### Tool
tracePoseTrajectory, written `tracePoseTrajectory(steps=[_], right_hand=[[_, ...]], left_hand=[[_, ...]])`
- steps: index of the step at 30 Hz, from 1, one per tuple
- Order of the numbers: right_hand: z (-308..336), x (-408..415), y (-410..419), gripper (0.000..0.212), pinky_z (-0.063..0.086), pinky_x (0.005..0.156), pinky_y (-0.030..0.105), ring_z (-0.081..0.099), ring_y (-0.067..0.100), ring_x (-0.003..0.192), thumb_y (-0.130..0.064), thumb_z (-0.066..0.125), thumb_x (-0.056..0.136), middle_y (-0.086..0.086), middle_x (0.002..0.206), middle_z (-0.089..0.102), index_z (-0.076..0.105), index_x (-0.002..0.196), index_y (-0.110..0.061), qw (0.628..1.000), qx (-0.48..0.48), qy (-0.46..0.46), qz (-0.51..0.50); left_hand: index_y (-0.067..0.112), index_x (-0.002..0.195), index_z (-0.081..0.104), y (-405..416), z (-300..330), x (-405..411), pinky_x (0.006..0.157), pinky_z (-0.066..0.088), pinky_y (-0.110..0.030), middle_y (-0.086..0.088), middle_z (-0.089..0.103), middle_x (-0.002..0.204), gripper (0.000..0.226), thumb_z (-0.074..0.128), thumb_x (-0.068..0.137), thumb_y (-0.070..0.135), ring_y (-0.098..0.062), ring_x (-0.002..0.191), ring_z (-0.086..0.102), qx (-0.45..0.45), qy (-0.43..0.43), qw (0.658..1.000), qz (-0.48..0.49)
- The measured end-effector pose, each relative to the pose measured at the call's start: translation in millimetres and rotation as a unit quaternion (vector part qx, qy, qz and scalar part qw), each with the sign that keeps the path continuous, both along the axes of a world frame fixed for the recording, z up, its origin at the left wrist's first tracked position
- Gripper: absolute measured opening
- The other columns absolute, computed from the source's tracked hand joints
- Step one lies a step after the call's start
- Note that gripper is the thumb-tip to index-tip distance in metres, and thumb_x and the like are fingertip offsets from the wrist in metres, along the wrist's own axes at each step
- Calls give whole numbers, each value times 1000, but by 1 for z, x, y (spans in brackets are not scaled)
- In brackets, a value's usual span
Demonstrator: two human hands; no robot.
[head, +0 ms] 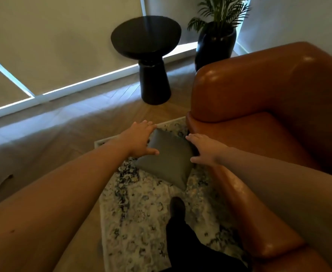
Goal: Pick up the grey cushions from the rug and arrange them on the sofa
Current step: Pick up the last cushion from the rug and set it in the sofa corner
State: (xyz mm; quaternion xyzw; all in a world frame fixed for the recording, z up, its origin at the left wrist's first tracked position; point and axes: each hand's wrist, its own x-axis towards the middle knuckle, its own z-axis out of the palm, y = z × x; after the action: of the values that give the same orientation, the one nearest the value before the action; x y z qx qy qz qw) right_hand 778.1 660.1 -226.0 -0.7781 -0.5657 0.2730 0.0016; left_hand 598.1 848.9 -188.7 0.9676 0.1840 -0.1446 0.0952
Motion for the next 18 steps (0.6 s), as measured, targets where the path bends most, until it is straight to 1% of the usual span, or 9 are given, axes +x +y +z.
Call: tracePoseTrajectory(steps=[3, 6, 10, 18], right_hand=[[-18, 23, 55, 88, 19, 116, 37, 15, 23, 147, -42, 64, 90, 5, 161, 14, 10, 155, -18, 1000, -19, 2, -2], [-31, 47, 105, 90, 20, 117, 40, 15, 25, 147, -44, 64, 89, 6, 161, 14, 9, 155, -18, 998, -61, 17, -3], [-42, 73, 160, 92, 22, 117, 42, 17, 26, 146, -44, 67, 87, 6, 161, 14, 10, 155, -19, 994, -106, 18, 0], [-74, 101, 272, 96, 17, 117, 38, 14, 24, 147, -40, 72, 84, 5, 161, 14, 10, 155, -18, 989, -147, 28, 8]], left_hand=[[15, 154, 14, 47, -15, 16, 118, 6, -46, -9, 13, 161, 101, 65, 80, 60, -25, 147, 9, -9, 5, 1000, 12], [16, 154, 14, 98, -25, 36, 118, 5, -46, -9, 12, 161, 101, 66, 80, 60, -25, 147, 7, -29, 28, 999, 17], [14, 154, 15, 157, -35, 59, 118, 6, -47, -10, 13, 161, 99, 66, 81, 59, -26, 147, 8, -48, 33, 998, 30], [12, 153, 16, 261, -85, 102, 118, 7, -48, -13, 15, 160, 100, 66, 81, 58, -28, 146, 11, -102, 75, 992, 8]])
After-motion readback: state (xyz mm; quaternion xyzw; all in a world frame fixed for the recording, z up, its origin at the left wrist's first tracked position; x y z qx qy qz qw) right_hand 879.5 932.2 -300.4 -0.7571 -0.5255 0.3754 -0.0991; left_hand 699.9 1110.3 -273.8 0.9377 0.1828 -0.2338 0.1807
